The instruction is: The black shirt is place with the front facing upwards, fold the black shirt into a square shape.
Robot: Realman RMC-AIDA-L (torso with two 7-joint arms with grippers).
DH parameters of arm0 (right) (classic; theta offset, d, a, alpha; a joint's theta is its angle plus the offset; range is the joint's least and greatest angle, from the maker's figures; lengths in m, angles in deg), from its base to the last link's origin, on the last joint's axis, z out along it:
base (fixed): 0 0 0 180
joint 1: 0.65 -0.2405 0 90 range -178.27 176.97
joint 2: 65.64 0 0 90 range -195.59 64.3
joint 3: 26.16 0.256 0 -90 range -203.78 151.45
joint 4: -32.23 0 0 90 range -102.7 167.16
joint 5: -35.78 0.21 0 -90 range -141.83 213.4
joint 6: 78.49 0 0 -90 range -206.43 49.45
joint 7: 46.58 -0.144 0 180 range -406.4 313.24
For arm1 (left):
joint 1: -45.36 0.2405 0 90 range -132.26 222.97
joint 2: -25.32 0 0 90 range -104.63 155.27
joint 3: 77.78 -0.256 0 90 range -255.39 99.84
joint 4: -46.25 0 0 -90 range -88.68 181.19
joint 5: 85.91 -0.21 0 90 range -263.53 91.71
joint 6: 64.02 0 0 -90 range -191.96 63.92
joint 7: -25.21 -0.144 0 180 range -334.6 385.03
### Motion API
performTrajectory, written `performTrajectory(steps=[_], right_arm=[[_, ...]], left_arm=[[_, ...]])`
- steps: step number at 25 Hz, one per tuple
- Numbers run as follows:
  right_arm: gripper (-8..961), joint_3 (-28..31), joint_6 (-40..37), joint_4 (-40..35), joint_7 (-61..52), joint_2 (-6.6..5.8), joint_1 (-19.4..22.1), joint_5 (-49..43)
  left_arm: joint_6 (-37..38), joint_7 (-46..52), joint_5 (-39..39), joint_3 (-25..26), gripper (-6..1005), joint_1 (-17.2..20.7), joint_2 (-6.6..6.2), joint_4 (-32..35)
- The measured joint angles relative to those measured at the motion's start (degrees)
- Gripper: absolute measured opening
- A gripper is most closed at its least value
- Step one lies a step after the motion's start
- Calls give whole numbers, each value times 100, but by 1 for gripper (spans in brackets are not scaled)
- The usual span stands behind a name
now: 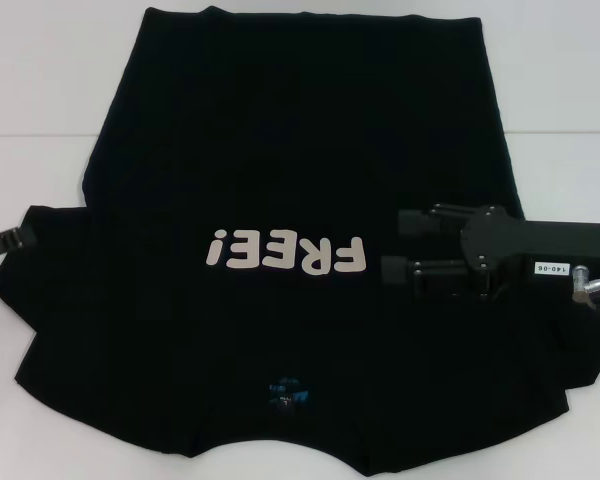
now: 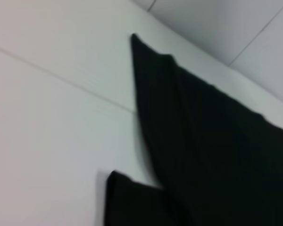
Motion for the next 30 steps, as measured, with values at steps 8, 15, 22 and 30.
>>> performTrajectory(steps=[8, 15, 22, 30], right_arm=[[881, -1, 12, 0, 0, -2, -3, -1], [881, -1, 46, 0, 0, -2, 11, -2], [882, 4, 53, 0, 0, -8, 11, -2], [879, 8, 55, 0, 0, -11, 19, -1]], left_arm=[[-319, 10, -166, -36, 908, 5, 34, -33], [-603, -10, -389, -53, 905, -46, 76, -110], [-784, -25, -458, -284, 901, -90, 136, -110], [-736, -37, -458, -354, 898, -100, 155, -86]])
